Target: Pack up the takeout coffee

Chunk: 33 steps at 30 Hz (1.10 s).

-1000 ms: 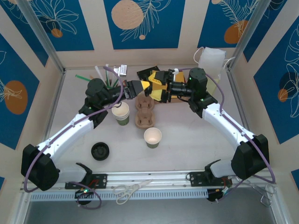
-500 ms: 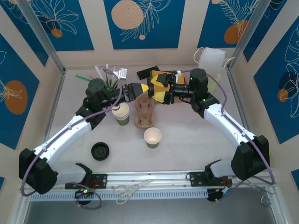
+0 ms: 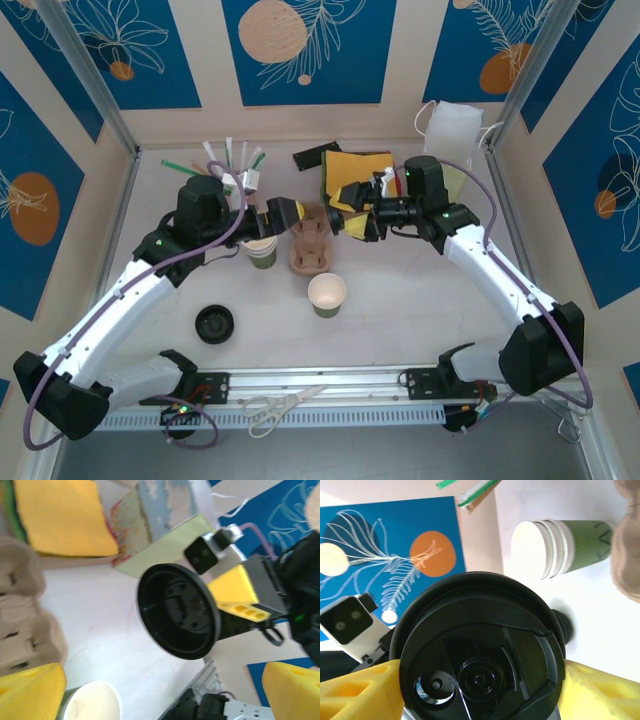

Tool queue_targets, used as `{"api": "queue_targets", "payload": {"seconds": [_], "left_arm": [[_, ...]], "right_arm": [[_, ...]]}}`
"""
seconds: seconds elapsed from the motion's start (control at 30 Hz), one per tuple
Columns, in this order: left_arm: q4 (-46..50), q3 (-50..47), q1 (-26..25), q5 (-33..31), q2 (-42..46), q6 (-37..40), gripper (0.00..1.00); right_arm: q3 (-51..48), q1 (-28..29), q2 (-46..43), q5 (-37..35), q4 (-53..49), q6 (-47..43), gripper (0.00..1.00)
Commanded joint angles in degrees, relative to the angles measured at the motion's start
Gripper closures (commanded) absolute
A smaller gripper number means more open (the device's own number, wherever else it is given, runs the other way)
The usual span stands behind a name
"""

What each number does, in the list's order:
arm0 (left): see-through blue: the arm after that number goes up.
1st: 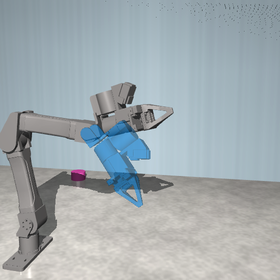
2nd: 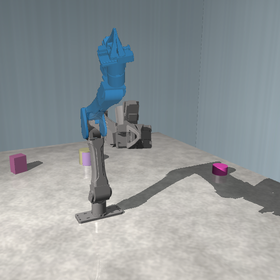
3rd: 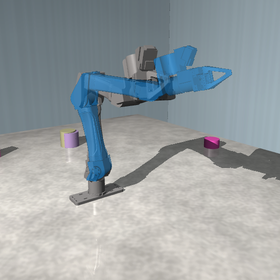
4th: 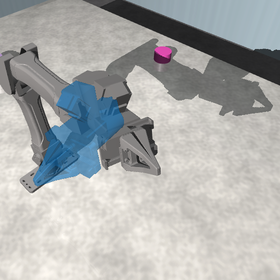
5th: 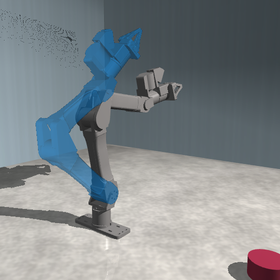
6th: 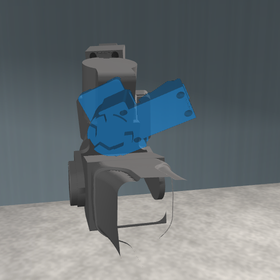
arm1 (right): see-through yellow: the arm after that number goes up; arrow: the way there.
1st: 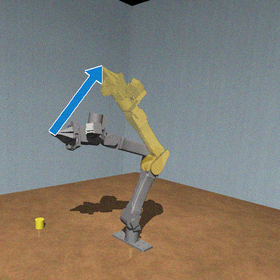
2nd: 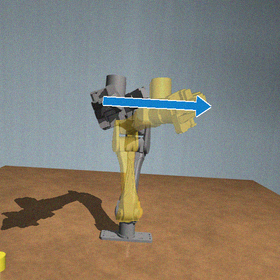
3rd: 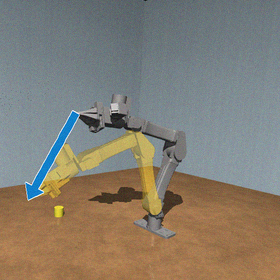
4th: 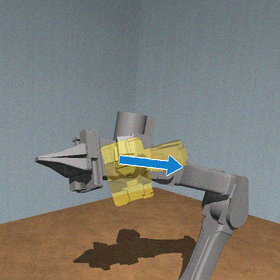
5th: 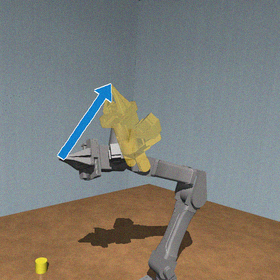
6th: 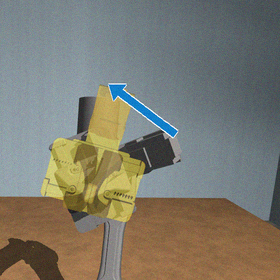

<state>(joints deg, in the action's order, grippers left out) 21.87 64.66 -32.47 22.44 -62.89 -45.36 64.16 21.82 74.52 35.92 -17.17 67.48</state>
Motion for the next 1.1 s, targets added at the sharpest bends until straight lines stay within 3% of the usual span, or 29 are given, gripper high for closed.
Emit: {"api": "queue_targets", "payload": {"seconds": [0.0, 0.37, 0.8, 1.07], "left_arm": [[11.24, 1.97, -2.00, -7.15, 1.69, 3.18, 0.00], [22.86, 2.44, -12.04, -23.46, 2.64, 1.95, 0.00], [28.70, -2.05, -13.59, -29.20, 10.63, -0.89, 0.00], [29.91, -4.33, -13.61, -29.41, 14.75, -2.62, 0.00]], "right_arm": [[2.75, 1.76, -1.83, -3.09, -11.50, -10.29, 0.27], [6.06, 11.75, -2.98, -21.18, -30.13, -27.76, 0.30], [7.94, 28.22, 1.00, -44.30, -38.20, -36.00, 0.32], [10.43, 36.14, 7.06, -53.53, -39.70, -38.84, 0.32]]}}
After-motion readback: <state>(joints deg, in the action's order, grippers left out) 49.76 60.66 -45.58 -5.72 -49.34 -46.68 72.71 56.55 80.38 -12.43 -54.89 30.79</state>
